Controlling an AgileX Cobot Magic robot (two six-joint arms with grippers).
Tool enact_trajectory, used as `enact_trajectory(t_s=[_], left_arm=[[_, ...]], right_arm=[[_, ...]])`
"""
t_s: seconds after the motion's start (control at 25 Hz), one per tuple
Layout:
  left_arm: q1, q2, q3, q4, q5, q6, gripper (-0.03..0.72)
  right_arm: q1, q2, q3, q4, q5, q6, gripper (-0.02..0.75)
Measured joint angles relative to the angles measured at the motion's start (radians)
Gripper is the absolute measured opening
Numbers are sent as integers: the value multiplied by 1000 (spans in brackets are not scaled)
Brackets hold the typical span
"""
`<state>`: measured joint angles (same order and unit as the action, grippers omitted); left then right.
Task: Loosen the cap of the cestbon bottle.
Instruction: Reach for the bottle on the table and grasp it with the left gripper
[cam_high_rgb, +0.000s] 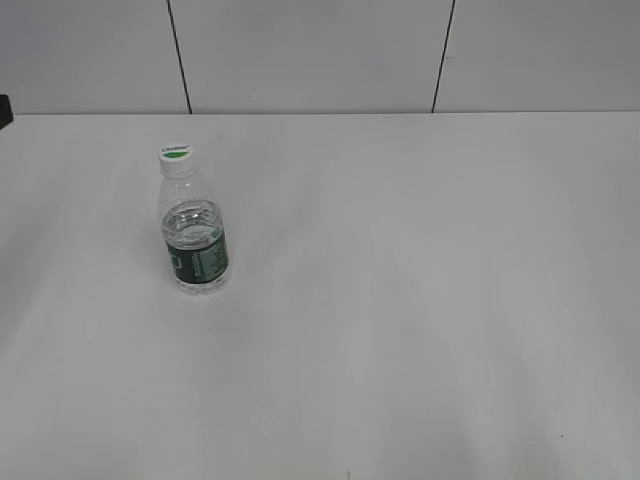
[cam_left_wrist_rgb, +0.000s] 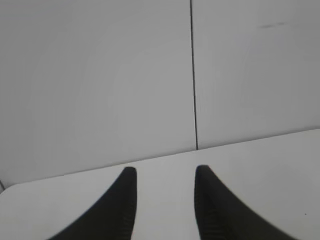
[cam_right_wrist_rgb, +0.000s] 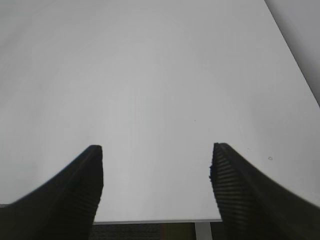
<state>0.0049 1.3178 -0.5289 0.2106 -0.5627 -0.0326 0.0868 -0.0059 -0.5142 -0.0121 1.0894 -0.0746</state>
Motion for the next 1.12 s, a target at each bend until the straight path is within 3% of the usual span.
enact_trajectory(t_s=[0.44,0.56,0.8,0.92,1.12], left_arm=[[0,119,129,133,-279,-55,244],[9,151,161,222,-370,-89,244],[156,304,168,547,-596,-164,244],[241,391,146,747,-626,-169,244],[285,462,40,1124,-635,-183,244]], right_arm=[[0,0,0,0,0,0,517],[0,0,0,0,0,0,517],[0,0,0,0,0,0,517],[0,0,0,0,0,0,517],[0,0,0,0,0,0,517]])
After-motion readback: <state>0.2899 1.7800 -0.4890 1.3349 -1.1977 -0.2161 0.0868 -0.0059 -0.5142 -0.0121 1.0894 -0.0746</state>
